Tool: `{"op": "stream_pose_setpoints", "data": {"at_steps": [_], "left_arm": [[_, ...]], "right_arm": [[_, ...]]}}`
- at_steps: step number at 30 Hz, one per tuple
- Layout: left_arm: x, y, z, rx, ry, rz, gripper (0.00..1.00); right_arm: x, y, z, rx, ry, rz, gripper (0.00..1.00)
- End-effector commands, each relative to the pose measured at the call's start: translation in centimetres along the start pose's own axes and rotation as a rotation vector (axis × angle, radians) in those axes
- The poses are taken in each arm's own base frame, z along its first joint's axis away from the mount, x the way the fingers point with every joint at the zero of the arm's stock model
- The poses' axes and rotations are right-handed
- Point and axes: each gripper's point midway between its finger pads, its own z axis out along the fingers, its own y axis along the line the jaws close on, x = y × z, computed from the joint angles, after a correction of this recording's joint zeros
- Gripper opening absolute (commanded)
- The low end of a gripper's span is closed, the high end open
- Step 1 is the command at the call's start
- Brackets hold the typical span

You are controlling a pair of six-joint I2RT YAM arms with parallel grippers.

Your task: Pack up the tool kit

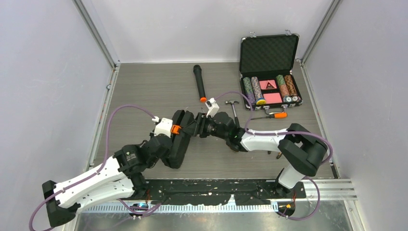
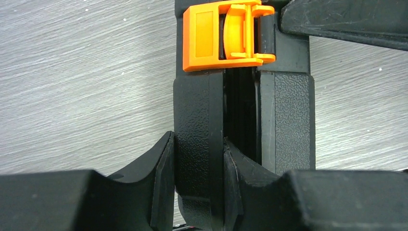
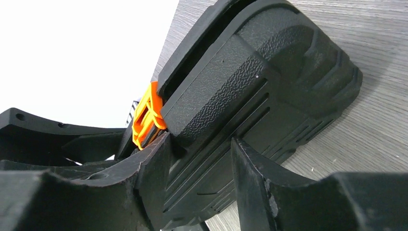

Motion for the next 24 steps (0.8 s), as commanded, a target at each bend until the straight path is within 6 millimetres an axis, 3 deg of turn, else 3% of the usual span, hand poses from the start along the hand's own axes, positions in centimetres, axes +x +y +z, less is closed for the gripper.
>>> {"op": "stream_pose_setpoints", "data": {"at_steps": [1,9,12,18,24], "left_arm": [[-5.3,-2.7,-0.6,0.091,-0.146,-0.070,0.38],[-6.4,-5.8,-1.4,0.257,-0.176,-0.143,0.80],[-6.6,-6.0,-1.6,0.276,-0.188,-0.183,0.89],[-5.8,-4.4,-0.7,0.195,-0.188,-0.270,0.93],[-3.6,-0.4,0.7,0.034,-0.142,-0.416,0.92]], "right_arm": [[0.5,2.4,1.0,-0.100,0.026,0.018,0.52],[2.5,-1.2,1.7,-0.035,0.046,0.011,0.50],[3.3,-2.1,1.6,-0.028,0.056,0.032,0.49],[2.7,-1.3,1.3,-0.054,0.044,0.004,0.46],[2.4,-1.4,0.6,-0.039,0.029,-0.020,0.45]]}}
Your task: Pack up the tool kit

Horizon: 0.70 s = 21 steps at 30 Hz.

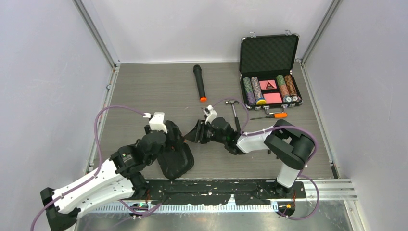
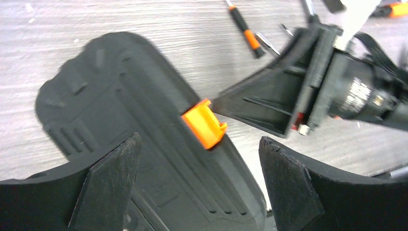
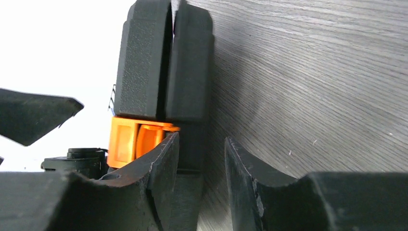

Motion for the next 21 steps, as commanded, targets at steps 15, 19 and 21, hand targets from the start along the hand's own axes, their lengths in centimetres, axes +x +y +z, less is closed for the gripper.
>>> {"op": "stream_pose_setpoints", "data": {"at_steps": [15,19,21], "left_arm": [[3.9,6.3,1.2,-0.211,0.077,-0.194,0.91],[5.6,7.3,0.9,-0.246,0.110,-0.205,0.93],[6.3,7.7,1.0,-0.255,0.112,-0.229,0.95]], "right_arm": [[-2.5,0.0,-1.9,0.112,-0.043,-0.187,0.53],[-2.3,0.5,-2.3,0.102,-0.012,-0.208,0.57],[-1.8,1.6,-2.1,0.047,0.018,-0.206,0.61]]}}
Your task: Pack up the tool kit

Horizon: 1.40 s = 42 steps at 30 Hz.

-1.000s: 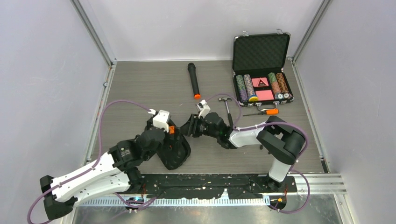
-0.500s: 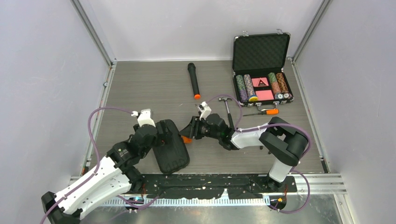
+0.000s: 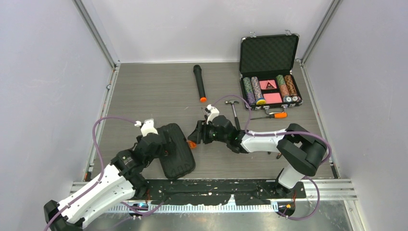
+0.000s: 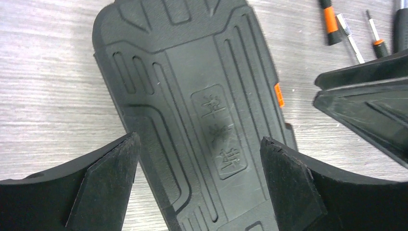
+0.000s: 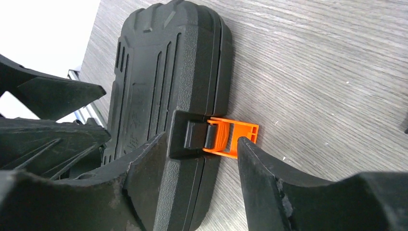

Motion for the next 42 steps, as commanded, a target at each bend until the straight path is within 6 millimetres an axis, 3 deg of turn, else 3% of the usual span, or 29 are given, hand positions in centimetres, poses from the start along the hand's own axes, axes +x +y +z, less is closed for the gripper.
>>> {"op": "stream_pose_setpoints", "data": {"at_steps": [1,8,12,17,22,25,29,34,42], "left_arm": [[1.6,2.1,0.6,-0.063,0.012,-0.057,0.97],[2.6,1.8,2.1,0.001,0.037,-0.176,1.00],[2.7,-0.1,2.8,0.117,0.050,-0.201,1.00],[1.8,-2.8,3.4,0.242,0.040,-0.198,1.00],[0.1,-7.2,3.3,0.407,0.060,-0.227,0.99],[-1.0,-9.7,3.1,0.504,0.065,-0.255,0.99],[-2.1,-11.6,2.9,0.567,0.070,-0.270,1.00],[-3.0,-10.8,2.5,0.534,0.020,-0.282,0.99],[-4.0,-5.5,0.3,0.352,-0.120,-0.279,1.00]], "right_arm": [[-1.5,3.6,-0.3,-0.116,0.002,-0.047,0.63],[0.5,5.3,1.7,-0.218,0.101,-0.025,0.72],[1.2,5.3,2.7,-0.225,0.138,-0.012,0.73],[1.7,5.0,2.0,-0.215,0.151,-0.003,0.72],[0.5,5.0,0.0,-0.205,0.112,-0.010,0.70],[-1.4,5.5,-1.5,-0.200,0.065,-0.015,0.70],[-3.6,6.0,-3.1,-0.170,0.007,-0.042,0.70],[-4.7,6.3,-4.2,-0.151,-0.021,-0.064,0.70],[-5.9,7.7,-4.7,-0.187,-0.046,-0.075,0.70]]}}
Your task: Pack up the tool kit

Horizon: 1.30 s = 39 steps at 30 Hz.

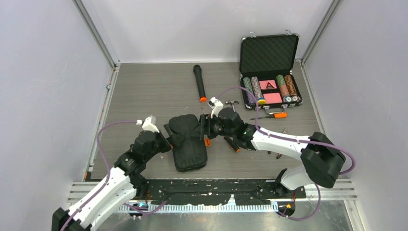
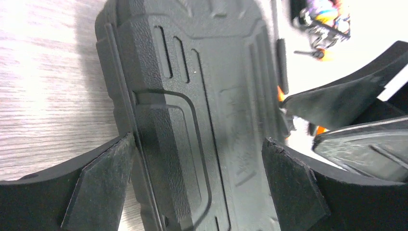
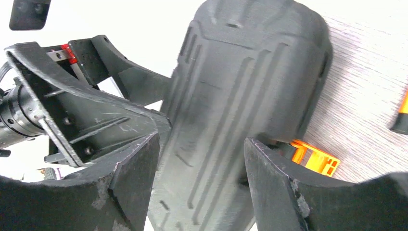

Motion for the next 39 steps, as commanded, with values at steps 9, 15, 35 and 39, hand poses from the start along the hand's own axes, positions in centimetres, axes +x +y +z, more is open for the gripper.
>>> {"op": "stream_pose_setpoints", "data": {"at_steps": [9,15,35,39], "left_arm": [[-1.4,0.9,-3.4,-0.042,-0.082,0.022,1.00],[-0.1,1.0,-3.4,-0.050,-0.005,0.037,0.91],[-0.4,0.4,-5.8,-0.038,0.005,0.038,0.82],[-1.5,0.5,-6.8,-0.056,-0.036,0.066,0.84]], "right_arm": [[-3.3,4.8,0.2,-0.126,-0.060,-0.024,0.68],[-1.6,-0.8,0.5,0.095,-0.030,0.027,0.75],[4.5,-0.6,1.7,-0.026,0.129,0.187,0.86],[3.8,0.6,1.2,-0.074,0.113,0.186,0.85]]}}
